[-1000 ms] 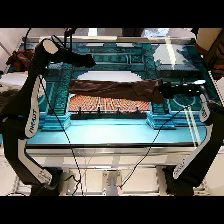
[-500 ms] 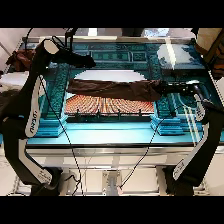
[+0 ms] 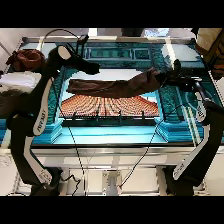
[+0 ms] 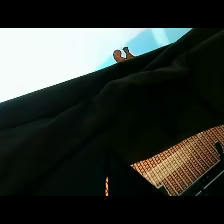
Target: Fold the shirts.
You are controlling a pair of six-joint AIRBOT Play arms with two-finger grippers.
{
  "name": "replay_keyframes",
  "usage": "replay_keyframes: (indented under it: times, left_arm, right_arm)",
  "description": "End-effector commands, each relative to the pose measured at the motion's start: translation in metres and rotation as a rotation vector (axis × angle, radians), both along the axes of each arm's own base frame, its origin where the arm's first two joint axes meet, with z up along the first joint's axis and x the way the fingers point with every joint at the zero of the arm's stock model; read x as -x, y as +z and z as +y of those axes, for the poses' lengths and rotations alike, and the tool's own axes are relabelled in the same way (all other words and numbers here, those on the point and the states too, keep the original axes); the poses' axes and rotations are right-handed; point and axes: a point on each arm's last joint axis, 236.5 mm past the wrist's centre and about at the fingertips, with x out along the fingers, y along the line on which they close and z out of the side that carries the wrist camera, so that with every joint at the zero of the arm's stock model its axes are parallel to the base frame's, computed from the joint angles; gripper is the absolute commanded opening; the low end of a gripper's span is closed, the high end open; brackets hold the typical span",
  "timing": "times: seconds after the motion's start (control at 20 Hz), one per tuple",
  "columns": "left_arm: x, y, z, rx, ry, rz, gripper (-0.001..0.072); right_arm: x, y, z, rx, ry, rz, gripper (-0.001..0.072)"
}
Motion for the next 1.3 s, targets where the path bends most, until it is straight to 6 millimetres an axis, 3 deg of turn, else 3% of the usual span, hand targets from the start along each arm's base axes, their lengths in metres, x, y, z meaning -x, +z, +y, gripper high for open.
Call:
replay_keyframes:
  times: [0.0,0.2,0.35,0.6,0.75,0.85,0.95,1.1,1.2,1.25]
  left_arm:
    - [0.004,-0.046,-0.027,-0.005,0.007,0.076,0.0007]
    - [0.011,-0.109,-0.067,0.012,0.058,0.177,0.0006]
    - [0.017,-0.137,-0.083,0.019,0.090,0.226,0.0007]
    - [0.003,-0.144,-0.087,0.046,0.156,0.200,0.0006]
    - [0.004,-0.128,-0.073,0.010,0.126,0.215,0.0006]
    - [-0.004,-0.097,-0.042,-0.043,0.110,0.169,0.0007]
    - [-0.014,-0.053,0.012,-0.139,0.149,0.096,0.0007]
    - [-0.017,0.031,0.126,-0.369,0.279,-0.048,0.0007]
    - [-0.004,0.088,0.197,-0.504,0.394,-0.124,0.0007]
    - [0.004,0.114,0.221,-0.532,0.444,-0.159,0.0008]
  right_arm:
    - [0.005,0.036,0.029,-0.019,0.040,-0.070,0.0021]
    - [0.015,0.047,0.072,-0.016,0.110,-0.088,0.0021]
    - [0.023,0.054,0.098,-0.018,0.157,-0.097,0.0021]
    - [0.033,0.080,0.140,-0.112,0.202,-0.120,0.0021]
    - [0.028,0.101,0.158,-0.190,0.174,-0.138,0.0020]
    - [0.024,0.109,0.169,-0.179,0.161,-0.164,0.0020]
    - [0.020,0.122,0.181,-0.168,0.155,-0.203,0.0020]
    - [0.009,0.124,0.214,-0.090,0.113,-0.203,0.0019]
    - [0.005,0.114,0.248,-0.027,0.077,-0.191,0.0019]
    - [0.007,0.111,0.266,-0.010,0.070,-0.194,0.0018]
